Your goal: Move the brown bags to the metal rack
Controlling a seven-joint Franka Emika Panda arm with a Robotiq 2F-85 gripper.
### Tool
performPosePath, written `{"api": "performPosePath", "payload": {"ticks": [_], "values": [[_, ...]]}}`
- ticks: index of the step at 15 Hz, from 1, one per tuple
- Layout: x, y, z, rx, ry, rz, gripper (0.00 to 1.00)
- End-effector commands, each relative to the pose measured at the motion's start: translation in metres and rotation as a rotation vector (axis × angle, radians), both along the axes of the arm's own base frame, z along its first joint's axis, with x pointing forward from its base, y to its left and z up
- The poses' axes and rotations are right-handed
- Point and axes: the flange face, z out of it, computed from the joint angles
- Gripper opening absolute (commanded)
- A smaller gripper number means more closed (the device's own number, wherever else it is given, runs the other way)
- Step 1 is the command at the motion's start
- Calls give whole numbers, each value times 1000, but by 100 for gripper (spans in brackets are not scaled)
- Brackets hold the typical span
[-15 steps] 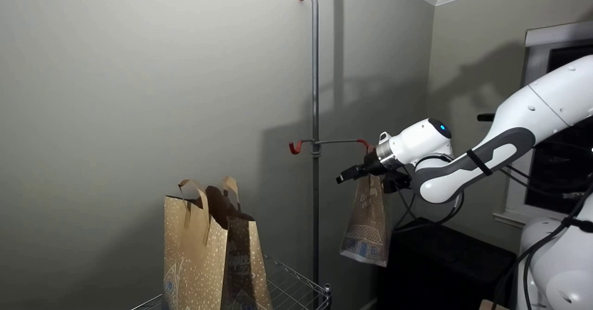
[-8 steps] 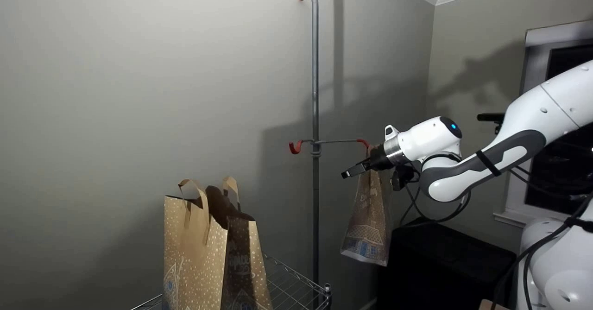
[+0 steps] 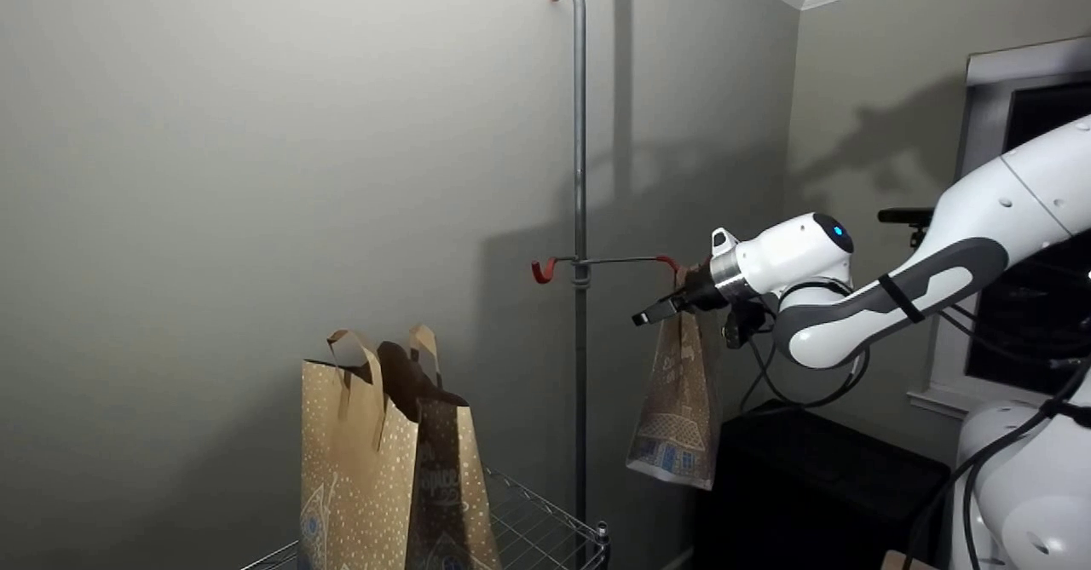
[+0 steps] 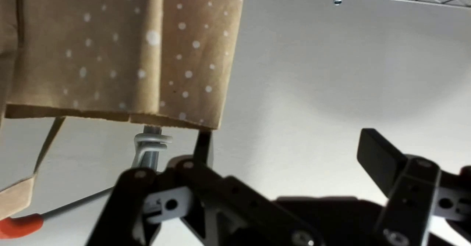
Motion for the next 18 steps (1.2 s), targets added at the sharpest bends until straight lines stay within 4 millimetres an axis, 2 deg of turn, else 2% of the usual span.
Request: {"api": "performPosePath", "payload": {"ticks": [1,5,7,9,12,15,18], "values": [[9,-11,48,115,-71,-140,100],[31,-33,128,291,-130,-322,100],[43,-48,147,375,-104,-418,100],[56,-67,151,438,-50,-508,100],[76,-85,135,488,60,-624,100],[90,-91,118,533,174,-733,100],[96,-90,120,575,219,-803,100]]}}
